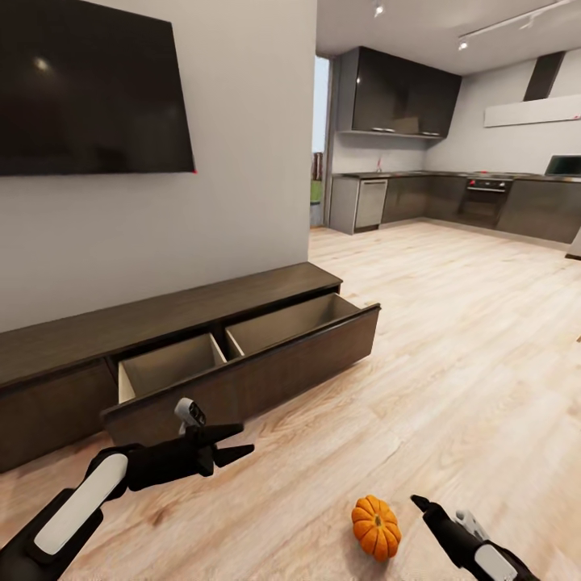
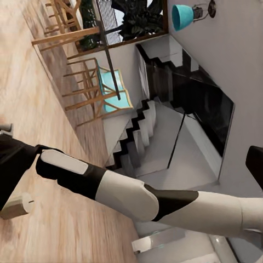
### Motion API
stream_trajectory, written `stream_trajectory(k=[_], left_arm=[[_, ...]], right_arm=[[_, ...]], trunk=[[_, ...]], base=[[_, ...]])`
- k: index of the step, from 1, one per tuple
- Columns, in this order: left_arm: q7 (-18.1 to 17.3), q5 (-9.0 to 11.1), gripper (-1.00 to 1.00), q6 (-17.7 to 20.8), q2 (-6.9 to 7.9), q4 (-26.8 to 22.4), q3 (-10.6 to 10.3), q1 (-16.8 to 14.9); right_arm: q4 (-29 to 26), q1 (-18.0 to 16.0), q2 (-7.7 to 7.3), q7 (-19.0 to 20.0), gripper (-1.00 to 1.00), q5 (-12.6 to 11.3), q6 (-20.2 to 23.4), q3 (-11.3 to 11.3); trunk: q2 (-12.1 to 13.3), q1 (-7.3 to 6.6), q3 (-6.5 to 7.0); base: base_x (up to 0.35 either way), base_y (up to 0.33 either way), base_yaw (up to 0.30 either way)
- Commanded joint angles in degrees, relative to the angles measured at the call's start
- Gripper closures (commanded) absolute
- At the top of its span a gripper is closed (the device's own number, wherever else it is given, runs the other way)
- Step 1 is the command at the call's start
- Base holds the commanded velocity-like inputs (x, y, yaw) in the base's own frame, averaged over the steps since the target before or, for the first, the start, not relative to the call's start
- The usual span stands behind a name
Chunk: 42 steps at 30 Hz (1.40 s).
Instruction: Place each of the two pumpkins and all three candles from the living room inside a cabinet in the living room (use any cabinet), then make sure every cabinet is closed, and position the cauldron so it is next to a table in the living room.
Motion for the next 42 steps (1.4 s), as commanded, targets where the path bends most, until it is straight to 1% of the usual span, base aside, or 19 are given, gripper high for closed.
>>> stream_trajectory(k=[1,4,7,32,35,39,42], left_arm=[[-0.1,0.2,-1.00,0.2,0.03,0.1,-0.1,-0.1],[-0.1,0.2,-1.00,0.2,0.02,0.2,-0.1,-0.1],[-0.1,0.2,-1.00,0.2,0.02,0.2,-0.2,-0.1],[-0.1,0.2,-1.00,0.2,0.09,0.0,-0.3,-0.1],[-0.2,0.3,-1.00,0.3,0.10,-1.6,-0.4,-0.1],[-0.3,0.4,-1.00,0.5,0.16,-6.2,-1.0,0.2],[-0.3,0.6,-1.00,0.6,0.12,-9.1,-1.9,0.7]], right_arm=[[-0.2,0.0,-0.03,-0.1,-1.00,-0.5,0.4,-0.3],[-0.6,0.0,-0.13,-0.9,-1.00,-2.1,0.4,-0.3],[-0.7,0.0,-0.08,-1.0,-1.00,-2.5,0.2,-0.3],[-0.9,0.0,-0.15,-1.1,-1.00,-2.5,0.7,-0.1],[-0.9,0.0,-0.16,-1.1,-1.00,-2.5,0.7,-0.1],[-0.9,0.0,-0.16,-1.0,-1.00,-2.5,0.7,-0.1],[-1.3,0.0,-0.14,-1.0,-1.00,-2.1,0.7,0.0]], trunk=[[0.0,0.01,-0.28],[-0.1,0.09,-0.94],[-0.1,0.17,-1.61],[-0.5,0.81,-7.15],[-0.5,0.89,-7.81],[-0.5,0.99,-8.70],[-0.6,1.07,-9.36]], base=[[0.000,0.000,0.000],[0.000,0.000,0.000],[0.000,0.000,0.000],[0.000,0.000,0.000],[0.000,0.000,0.000],[0.000,0.000,0.000],[0.000,0.000,0.000]])
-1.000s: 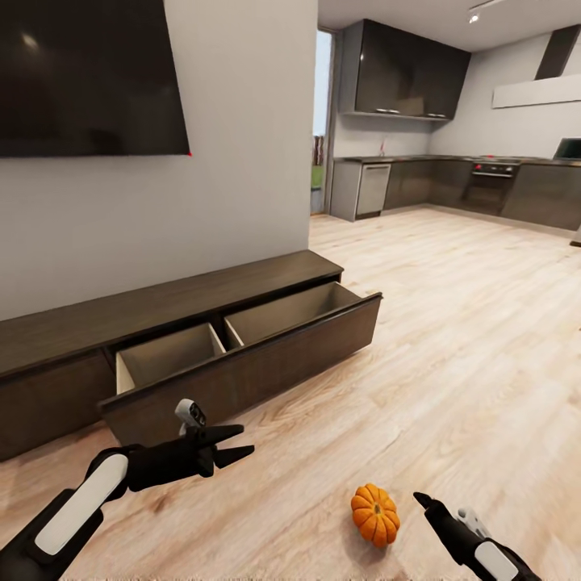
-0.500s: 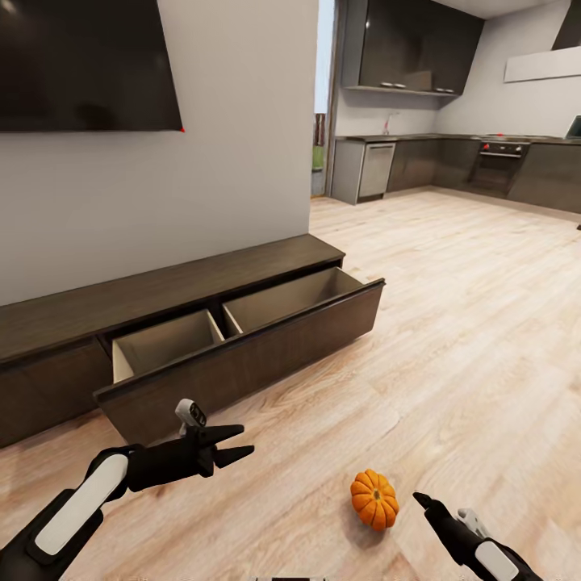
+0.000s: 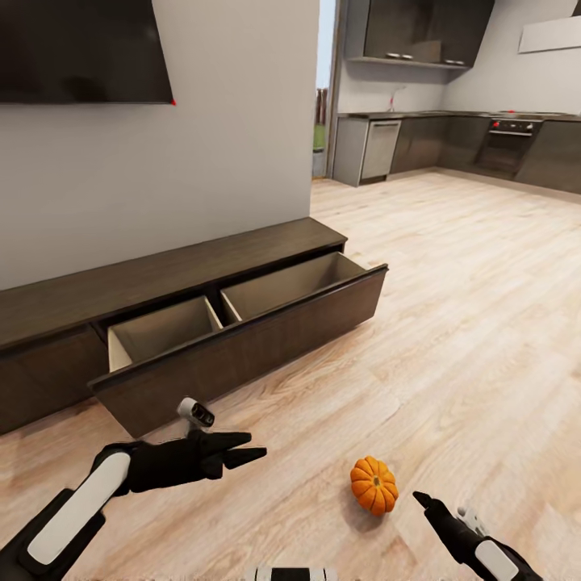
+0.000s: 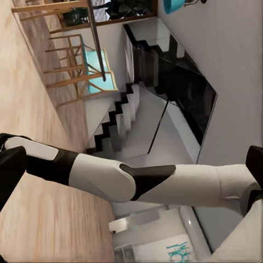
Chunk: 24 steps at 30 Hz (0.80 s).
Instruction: Place each of the two pumpkins and all three candles from the living room inside a cabinet in the living room (use any cabinet), then make sure every cabinet is closed, and position the cauldron so it is next to a table in the living room.
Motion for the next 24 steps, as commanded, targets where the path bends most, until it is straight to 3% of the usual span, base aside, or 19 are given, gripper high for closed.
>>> stream_trajectory(k=[1,9,24], left_arm=[[-0.1,0.2,-1.00,0.2,0.03,-0.7,-0.5,0.1],[-2.1,0.3,-1.00,0.1,0.04,-1.7,-1.1,0.2],[-2.6,0.3,-1.00,0.2,0.11,-1.2,-1.1,0.2]], right_arm=[[-0.3,0.0,0.03,0.1,-1.00,-0.2,0.4,-0.3],[-0.9,0.0,0.23,0.3,-1.00,0.1,0.4,0.0],[-0.9,0.0,0.25,0.2,-1.00,0.1,0.4,0.0]], trunk=[[0.0,0.01,-0.27],[-0.1,0.22,-2.04],[-0.3,0.60,-5.37]], base=[[0.000,0.000,0.000],[0.000,0.000,0.000],[0.000,0.000,0.000]])
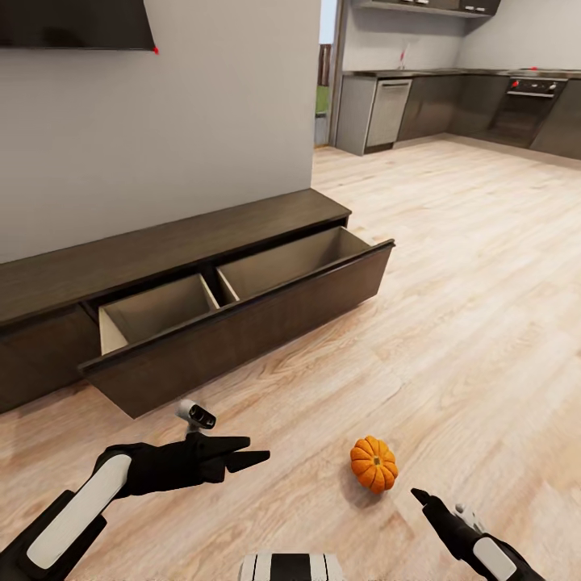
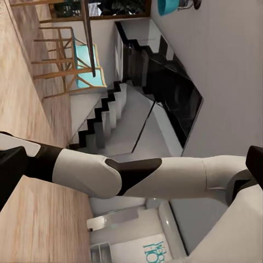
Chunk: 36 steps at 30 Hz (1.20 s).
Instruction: Place each of the two pumpkins and all three candles from the living room inside a cabinet in the living room (use any cabinet), then make sure every cabinet is closed, and position the cauldron so it is next to a table in the living room.
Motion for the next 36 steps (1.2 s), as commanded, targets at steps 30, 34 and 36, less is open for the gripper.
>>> stream_trajectory(k=[30,34,36], left_arm=[[-0.1,1.1,-1.00,0.2,0.63,0.2,-0.1,0.0],[-0.1,1.3,-1.00,0.2,0.23,0.2,0.0,0.0],[-0.1,1.4,-1.00,0.2,0.09,0.2,0.0,0.0]], right_arm=[[-2.6,-0.2,0.14,2.1,-1.00,-0.3,0.8,-0.1],[-2.7,-0.3,0.24,2.9,-1.00,-0.1,0.8,-0.1],[-2.7,-0.3,0.26,3.6,-1.00,0.1,0.8,-0.1]], trunk=[[0.0,-0.01,-0.05],[0.0,-0.01,-0.05],[0.0,-0.01,-0.05]], base=[[0.033,0.011,0.000],[0.027,0.000,0.000],[0.150,0.000,0.000]])
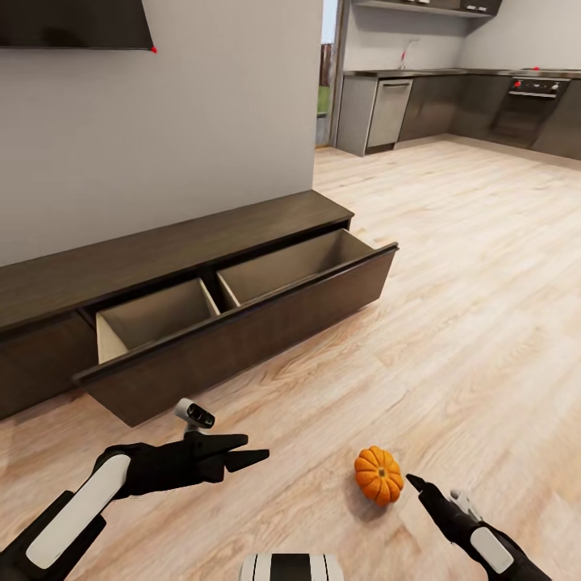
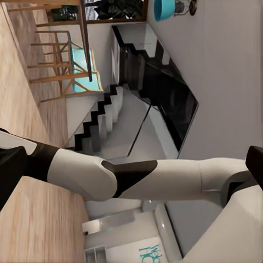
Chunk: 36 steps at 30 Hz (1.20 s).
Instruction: Place each of the two pumpkins and all three candles from the living room inside a cabinet in the living room (use any cabinet), then make sure every cabinet is closed, and position the cauldron so it is next to a table in the living room.
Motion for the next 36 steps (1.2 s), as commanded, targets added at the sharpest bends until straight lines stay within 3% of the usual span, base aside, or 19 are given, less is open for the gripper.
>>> stream_trajectory(k=[1,18,19,36], left_arm=[[-0.1,0.2,-1.00,0.2,0.03,0.0,-0.1,0.0],[0.0,0.1,-1.00,0.2,-0.07,0.2,-0.1,0.0],[0.0,0.1,-1.00,0.2,-0.08,0.2,-0.1,0.0],[-0.1,0.2,-1.00,0.2,-0.12,0.2,-0.1,0.0]], right_arm=[[0.0,0.0,0.02,0.5,-1.00,-0.3,0.5,-0.4],[0.7,0.0,-0.42,5.9,-1.00,-0.1,0.5,-0.3],[0.7,0.0,-0.42,14.8,-1.00,-0.1,0.5,-0.3],[0.7,0.0,-0.42,15.0,-1.00,-0.2,0.5,-0.3]], trunk=[[0.0,0.01,-0.04],[0.0,0.01,-0.04],[0.0,0.01,-0.04],[0.0,0.01,-0.04]], base=[[0.149,0.000,0.000],[0.064,0.000,0.000],[0.071,0.000,0.000],[0.073,-0.005,0.000]])
